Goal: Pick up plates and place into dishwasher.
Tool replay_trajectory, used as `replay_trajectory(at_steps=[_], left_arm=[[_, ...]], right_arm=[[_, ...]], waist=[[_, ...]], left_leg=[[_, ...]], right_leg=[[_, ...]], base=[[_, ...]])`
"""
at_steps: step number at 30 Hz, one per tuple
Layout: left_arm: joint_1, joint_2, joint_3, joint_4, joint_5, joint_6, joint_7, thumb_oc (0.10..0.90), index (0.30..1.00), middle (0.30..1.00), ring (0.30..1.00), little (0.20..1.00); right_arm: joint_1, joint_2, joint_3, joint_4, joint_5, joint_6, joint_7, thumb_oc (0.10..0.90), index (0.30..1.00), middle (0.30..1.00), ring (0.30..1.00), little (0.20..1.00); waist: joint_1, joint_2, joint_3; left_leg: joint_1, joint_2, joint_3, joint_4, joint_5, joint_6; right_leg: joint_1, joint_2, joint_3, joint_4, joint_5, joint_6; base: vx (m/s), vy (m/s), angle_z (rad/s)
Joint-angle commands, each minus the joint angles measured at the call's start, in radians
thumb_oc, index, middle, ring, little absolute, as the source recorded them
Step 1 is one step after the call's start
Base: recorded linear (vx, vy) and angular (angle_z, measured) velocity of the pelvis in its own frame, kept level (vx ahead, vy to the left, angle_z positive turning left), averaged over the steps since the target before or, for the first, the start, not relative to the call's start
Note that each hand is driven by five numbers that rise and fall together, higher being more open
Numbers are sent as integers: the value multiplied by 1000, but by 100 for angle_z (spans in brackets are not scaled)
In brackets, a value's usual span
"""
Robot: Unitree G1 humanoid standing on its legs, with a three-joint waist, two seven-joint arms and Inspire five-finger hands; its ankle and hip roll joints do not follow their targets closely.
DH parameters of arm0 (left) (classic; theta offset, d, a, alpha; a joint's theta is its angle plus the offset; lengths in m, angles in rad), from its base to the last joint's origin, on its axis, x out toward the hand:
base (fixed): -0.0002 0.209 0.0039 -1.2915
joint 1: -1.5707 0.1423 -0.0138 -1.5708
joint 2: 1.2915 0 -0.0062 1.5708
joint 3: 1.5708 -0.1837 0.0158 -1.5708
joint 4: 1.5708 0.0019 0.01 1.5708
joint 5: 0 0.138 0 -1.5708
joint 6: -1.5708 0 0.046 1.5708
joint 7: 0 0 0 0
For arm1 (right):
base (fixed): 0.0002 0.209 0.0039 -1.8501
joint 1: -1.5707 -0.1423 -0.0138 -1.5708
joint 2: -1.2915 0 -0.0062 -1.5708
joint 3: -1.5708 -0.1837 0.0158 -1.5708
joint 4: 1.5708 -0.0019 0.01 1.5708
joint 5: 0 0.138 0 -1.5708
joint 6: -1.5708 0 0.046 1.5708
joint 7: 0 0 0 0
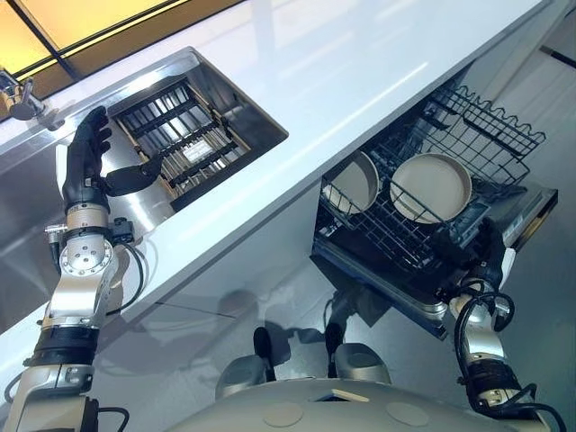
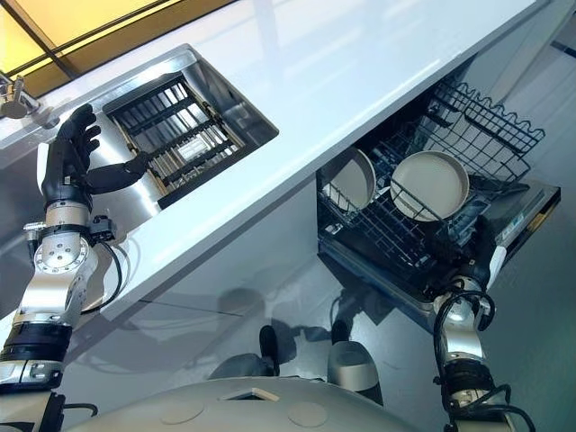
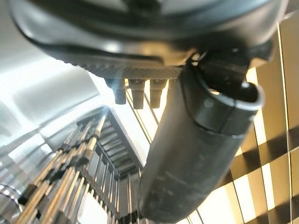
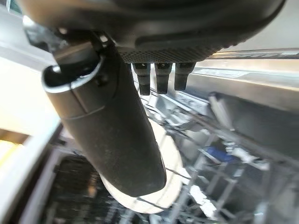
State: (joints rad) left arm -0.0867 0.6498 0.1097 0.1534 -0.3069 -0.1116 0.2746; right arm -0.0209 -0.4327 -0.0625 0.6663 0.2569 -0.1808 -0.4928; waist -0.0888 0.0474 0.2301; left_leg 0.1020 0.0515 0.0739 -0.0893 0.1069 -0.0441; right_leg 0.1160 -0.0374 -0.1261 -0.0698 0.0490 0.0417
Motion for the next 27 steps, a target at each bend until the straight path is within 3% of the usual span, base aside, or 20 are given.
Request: replay_trajectory(at_steps=[1,9,12,15,16,20,21,24,27], left_arm=[[-139,103,-1,-5,-16,-53,4,800,900,900,900,900],[-215,156,-38,-18,-31,-11,-15,800,900,900,900,900],[-245,176,-43,-11,-38,-8,-23,800,900,900,900,900],[-285,197,-48,19,-39,-17,-46,800,900,900,900,900],[-292,199,-50,25,-39,-20,-48,800,900,900,900,900],[-331,208,-65,64,-37,-39,-47,800,900,900,900,900],[-332,209,-65,65,-38,-40,-47,800,900,900,900,900],[-361,204,-74,100,-39,-56,-38,800,900,900,900,900],[-361,191,-71,106,-33,-62,-28,800,900,900,900,900]], right_arm=[[-112,-129,1,31,70,-69,5,800,900,900,900,900],[-194,-139,-22,190,338,-65,90,800,900,900,900,900],[-218,-130,-34,213,480,-70,188,800,900,900,900,900],[-246,-108,-58,230,731,-116,371,800,900,900,900,900],[-251,-106,-58,227,756,-127,392,800,900,900,900,900],[-295,-61,-41,110,987,-225,570,800,900,900,900,900],[-294,-60,-41,111,989,-226,573,800,900,900,900,900],[-372,-37,9,-23,1071,-272,726,800,900,900,900,900],[-433,-23,51,-141,1069,-306,739,800,900,900,900,900]], waist=[[40,29,-54],[78,39,-5],[86,41,15],[92,44,39],[93,44,44],[92,49,75],[92,48,75],[94,46,92],[99,40,96]], left_leg=[[-10,-53,5,34,-104,14],[-51,-50,-34,53,-92,1],[-70,-50,-44,59,-87,-2],[-91,-46,-53,70,-81,-9],[-94,-45,-54,71,-80,-10],[-117,-44,-62,85,-74,-17],[-118,-44,-62,86,-75,-17],[-136,-45,-62,95,-71,-18],[-141,-46,-59,99,-73,-15]], right_leg=[[-72,46,-72,219,-178,20],[-76,60,-77,215,-170,0],[-82,62,-79,213,-168,-7],[-89,64,-86,212,-165,-13],[-90,64,-87,212,-164,-14],[-97,66,-90,205,-154,-19],[-97,66,-91,205,-153,-19],[-103,66,-91,191,-142,-22],[-106,65,-92,176,-134,-22]], base=[[60,-112,8],[24,-96,18],[-30,-77,15],[-14,-84,20],[1,-65,12],[2,-28,3],[0,0,0],[0,0,0],[6,17,1]])
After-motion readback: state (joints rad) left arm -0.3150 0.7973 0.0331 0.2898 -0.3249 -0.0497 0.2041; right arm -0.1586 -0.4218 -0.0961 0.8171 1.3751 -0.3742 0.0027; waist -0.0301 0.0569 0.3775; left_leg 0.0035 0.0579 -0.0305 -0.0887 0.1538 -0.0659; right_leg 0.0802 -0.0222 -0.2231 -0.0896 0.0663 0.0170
